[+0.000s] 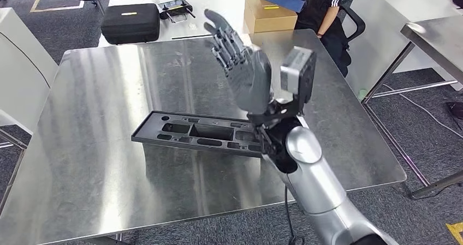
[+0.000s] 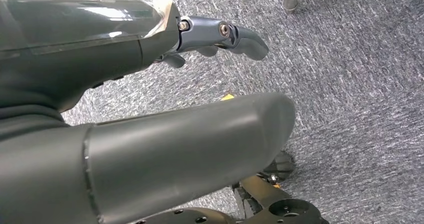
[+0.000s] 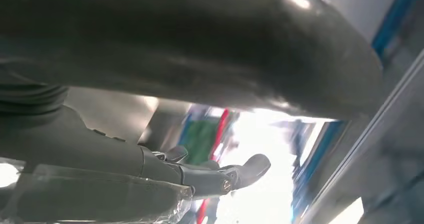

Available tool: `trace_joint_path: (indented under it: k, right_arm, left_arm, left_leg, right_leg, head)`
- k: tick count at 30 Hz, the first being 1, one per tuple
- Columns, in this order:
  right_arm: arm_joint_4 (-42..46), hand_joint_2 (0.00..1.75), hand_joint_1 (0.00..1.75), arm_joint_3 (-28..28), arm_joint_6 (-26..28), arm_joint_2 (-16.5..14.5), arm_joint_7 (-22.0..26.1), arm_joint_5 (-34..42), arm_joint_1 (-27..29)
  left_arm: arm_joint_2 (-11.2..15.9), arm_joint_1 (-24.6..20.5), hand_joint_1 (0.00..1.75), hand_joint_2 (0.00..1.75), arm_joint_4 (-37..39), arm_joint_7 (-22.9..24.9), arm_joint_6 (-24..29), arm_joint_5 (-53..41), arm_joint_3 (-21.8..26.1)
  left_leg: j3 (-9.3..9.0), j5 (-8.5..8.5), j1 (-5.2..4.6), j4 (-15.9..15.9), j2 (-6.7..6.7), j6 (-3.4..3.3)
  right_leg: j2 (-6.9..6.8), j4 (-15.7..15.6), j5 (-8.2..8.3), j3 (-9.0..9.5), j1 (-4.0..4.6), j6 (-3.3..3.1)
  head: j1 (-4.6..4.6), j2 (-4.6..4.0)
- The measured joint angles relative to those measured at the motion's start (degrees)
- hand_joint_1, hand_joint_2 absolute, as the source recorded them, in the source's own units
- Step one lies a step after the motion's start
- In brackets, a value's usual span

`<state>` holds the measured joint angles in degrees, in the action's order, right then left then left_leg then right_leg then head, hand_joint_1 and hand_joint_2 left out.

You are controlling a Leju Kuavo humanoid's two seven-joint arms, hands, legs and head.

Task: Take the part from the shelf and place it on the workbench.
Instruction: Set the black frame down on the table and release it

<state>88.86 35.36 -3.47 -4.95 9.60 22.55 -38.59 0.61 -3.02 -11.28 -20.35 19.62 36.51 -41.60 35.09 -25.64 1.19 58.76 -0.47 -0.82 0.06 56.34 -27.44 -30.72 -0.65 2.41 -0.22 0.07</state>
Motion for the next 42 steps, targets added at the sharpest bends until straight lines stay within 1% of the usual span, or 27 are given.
trace_joint_path:
  k: [3,6,9,12,14,16,17,18,21,22,24,26,27,28,29,30,31,32,33,34,35,36,37,39,40,41,42]
  right_arm:
    - [4.92,0.00,0.00,2.12,-1.86,1.36,1.64,1.24,3.28]
    - [8.32,0.00,0.00,3.85,-2.70,3.07,2.25,0.23,5.74]
    - [10.17,0.00,0.00,5.07,-3.07,4.49,2.57,-0.69,7.30]
    - [10.86,0.00,0.00,5.76,-3.09,5.28,2.79,-1.34,7.95]
    - [10.95,0.00,0.00,6.08,-3.13,5.58,2.80,-1.42,8.34]
    - [10.96,0.00,0.00,6.45,-3.15,5.78,2.83,-1.59,8.72]
    - [10.96,0.00,0.00,6.62,-3.15,5.82,2.83,-1.73,8.87]
    - [10.95,0.00,0.00,6.76,-3.15,5.85,2.84,-1.86,8.97]
    - [10.94,0.00,0.00,6.96,-3.15,5.95,2.89,-2.09,9.10]
    - [10.94,0.00,0.00,6.98,-3.15,5.98,2.90,-2.12,9.10]
    - [10.94,0.00,0.00,6.98,-3.15,5.98,2.91,-2.12,9.09]
    - [10.94,0.00,0.00,7.01,-3.15,6.02,2.93,-2.16,9.08]
    - [10.93,0.00,0.00,7.04,-3.15,6.10,2.95,-2.20,9.17]
    - [10.86,0.00,0.00,7.09,-3.15,6.29,2.99,-2.25,9.41]
    - [10.78,0.00,0.00,7.17,-3.15,6.51,3.05,-2.33,9.63]
    - [10.70,0.00,0.00,7.25,-3.15,6.73,3.12,-2.41,9.87]
    - [10.64,0.00,0.00,7.33,-3.15,6.92,3.19,-2.47,9.99]
    - [10.63,0.00,0.00,7.41,-3.15,6.99,3.24,-2.51,9.98]
    - [10.63,0.00,0.00,7.45,-3.15,7.03,3.26,-2.52,9.99]
    - [10.61,0.00,0.00,7.49,-3.15,7.06,3.27,-2.53,9.97]
    - [10.60,0.00,0.00,7.54,-3.15,7.04,3.27,-2.55,9.96]
    - [10.58,0.00,0.00,7.59,-3.16,7.00,3.27,-2.57,9.94]
    - [10.54,0.00,0.00,7.64,-3.16,6.96,3.27,-2.60,9.92]
    - [10.42,0.00,0.00,7.72,-3.17,6.91,3.27,-2.64,9.95]
    - [10.34,0.00,0.00,7.77,-3.17,6.91,3.27,-2.66,10.00]
    - [10.24,0.00,0.00,7.83,-3.17,6.92,3.27,-2.66,10.05]
    - [10.17,0.00,0.00,7.90,-3.15,6.92,3.27,-2.66,10.10]
  left_arm:
    - [-0.03,0.28,0.00,0.00,0.00,-0.44,-0.15,0.55,0.21]
    - [-0.02,0.43,0.00,0.00,0.02,-0.65,-0.57,1.14,0.46]
    - [0.01,0.57,0.00,0.00,0.03,-0.92,-0.99,1.48,0.76]
    - [0.07,0.62,0.00,0.00,0.05,-1.32,-1.02,1.72,0.94]
    - [0.15,0.62,0.00,0.00,0.07,-1.46,-1.05,1.79,1.16]
    - [0.26,0.62,0.00,0.00,0.07,-1.50,-1.10,1.81,1.34]
    - [0.32,0.60,0.00,0.00,0.07,-1.54,-1.11,1.80,1.37]
    - [0.34,0.59,0.00,0.00,0.07,-1.57,-1.13,1.79,1.38]
    - [0.33,0.52,0.00,0.00,0.07,-1.74,-1.13,1.72,1.38]
    - [0.33,0.51,0.00,0.00,0.07,-1.78,-1.13,1.70,1.38]
    - [0.33,0.50,0.00,0.00,0.07,-1.79,-1.13,1.70,1.38]
    - [0.35,0.48,0.00,0.00,0.07,-1.79,-1.13,1.70,1.38]
    - [0.36,0.46,0.00,0.00,0.07,-1.79,-1.14,1.67,1.39]
    - [0.37,0.44,0.00,0.00,0.07,-1.77,-1.20,1.58,1.39]
    - [0.37,0.41,0.00,0.00,0.07,-1.74,-1.28,1.46,1.40]
    - [0.37,0.37,0.00,0.00,0.07,-1.72,-1.37,1.34,1.40]
    - [0.39,0.33,0.00,0.00,0.07,-1.67,-1.44,1.25,1.40]
    - [0.40,0.28,0.00,0.00,0.07,-1.59,-1.46,1.21,1.40]
    - [0.42,0.26,0.00,0.00,0.07,-1.52,-1.46,1.21,1.40]
    - [0.46,0.25,0.00,0.00,0.08,-1.46,-1.45,1.21,1.40]
    - [0.48,0.25,0.00,0.00,0.09,-1.42,-1.43,1.22,1.40]
    - [0.49,0.26,0.00,0.00,0.10,-1.43,-1.41,1.25,1.40]
    - [0.50,0.27,0.00,0.00,0.11,-1.44,-1.39,1.27,1.40]
    - [0.49,0.28,0.00,0.00,0.11,-1.48,-1.35,1.32,1.40]
    - [0.49,0.28,0.00,0.00,0.12,-1.50,-1.34,1.33,1.40]
    - [0.50,0.29,0.00,0.00,0.13,-1.50,-1.32,1.34,1.40]
    - [0.51,0.30,0.00,0.00,0.13,-1.50,-1.31,1.35,1.40]
  left_leg:
    - [0.00,-0.01,0.00,-0.01,0.00,0.01]
    - [-0.01,-0.08,-0.08,0.01,-0.02,-0.06]
    - [-0.01,-0.15,-0.23,0.05,-0.03,-0.17]
    - [-0.01,-0.23,-0.45,0.10,-0.03,-0.36]
    - [-0.01,-0.33,-0.65,0.15,-0.04,-0.60]
    - [-0.01,-0.34,-0.88,0.26,-0.04,-0.95]
    - [-0.03,-0.27,-0.98,0.24,-0.04,-1.16]
    - [-0.18,-0.06,-0.86,-0.03,0.02,-1.49]
    - [-0.73,0.52,-0.45,-1.09,0.27,-2.30]
    - [-0.78,0.55,-0.48,-1.16,0.29,-2.35]
    - [-0.78,0.56,-0.48,-1.16,0.29,-2.38]
    - [-0.76,0.61,-0.47,-1.16,0.30,-2.46]
    - [-0.70,0.64,-0.49,-1.15,0.31,-2.51]
    - [-0.59,0.72,-0.52,-1.14,0.32,-2.52]
    - [-0.47,0.88,-0.53,-1.08,0.30,-2.32]
    - [-0.30,1.09,-0.61,-1.04,0.26,-1.96]
    - [-0.16,1.33,-0.67,-0.95,0.23,-1.52]
    - [-0.02,1.57,-0.72,-0.85,0.18,-1.02]
    - [0.11,1.81,-0.74,-0.87,0.17,-0.59]
    - [0.25,1.94,-0.66,-0.82,0.16,-0.22]
    - [0.52,1.63,-0.53,-0.55,0.17,0.14]
    - [1.02,0.53,-0.38,0.44,0.20,0.46]
    - [1.90,-1.43,-0.25,2.59,0.22,0.70]
    - [4.35,-6.42,-0.10,9.59,0.27,1.12]
    - [5.32,-8.14,-0.06,12.95,0.27,1.28]
    - [5.52,-8.72,-0.03,14.81,0.28,1.40]
    - [4.64,-8.21,0.00,14.60,0.29,1.45]
  right_leg:
    - [0.00,-0.01,-0.06,0.01,0.00,0.08]
    - [0.00,-0.05,-0.09,0.05,-0.08,0.18]
    - [0.00,-0.07,-0.06,0.07,-0.23,0.22]
    - [0.00,-0.07,-0.05,0.07,-0.44,0.27]
    - [0.00,-0.08,-0.06,0.09,-0.64,0.41]
    - [0.01,-0.12,0.02,0.16,-0.86,0.73]
    - [0.01,-0.19,0.10,0.22,-0.94,0.94]
    - [0.03,-0.14,0.01,0.17,-1.04,1.10]
    - [0.00,1.46,-1.41,-0.57,-1.00,1.03]
    - [-0.02,1.96,-1.76,-0.75,-0.94,0.93]
    - [-0.02,2.29,-1.96,-0.90,-0.94,0.87]
    - [0.00,3.80,-2.73,-1.57,-0.95,0.68]
    - [0.01,6.68,-3.96,-2.89,-0.96,0.47]
    - [0.01,10.32,-5.11,-4.49,-0.98,0.51]
    - [-0.02,9.31,-4.74,-3.70,-1.03,0.84]
    - [0.01,8.08,-3.95,-2.68,-0.94,1.03]
    - [0.04,4.82,-2.38,-0.84,-0.86,1.29]
    - [0.09,0.69,-0.86,1.27,-0.75,1.23]
    - [0.17,0.82,-0.62,1.12,-0.56,0.84]
    - [0.19,0.69,-0.48,0.86,-0.68,0.42]
    - [0.18,0.62,-0.26,0.60,-0.79,-0.08]
    - [0.11,0.56,0.09,0.31,-0.92,-0.65]
    - [0.03,0.48,0.48,-0.04,-1.05,-1.23]
    - [-0.18,0.52,1.13,-0.91,-0.86,-1.96]
    - [-0.25,0.55,1.46,-1.38,-0.74,-2.09]
    - [-0.31,0.59,1.79,-1.86,-0.66,-2.08]
    - [-0.32,0.65,2.11,-2.31,-0.63,-1.97]
  head:
    - [0.00,0.00]
    - [0.01,0.00]
    - [0.00,0.00]
    - [-0.01,0.00]
    - [-0.01,0.00]
    - [-0.03,0.00]
    - [-0.04,0.00]
    - [-0.04,0.00]
    - [0.08,0.00]
    - [0.13,0.00]
    - [0.14,0.00]
    - [0.25,0.00]
    - [0.28,0.00]
    - [0.32,0.00]
    - [0.33,0.00]
    - [0.30,0.00]
    - [0.31,0.00]
    - [0.29,0.00]
    - [0.23,0.00]
    - [0.24,0.00]
    - [0.19,0.00]
    - [0.11,0.00]
    - [0.04,0.00]
    - [-0.10,0.00]
    - [-0.09,0.00]
    - [-0.10,0.00]
    - [-0.10,0.00]
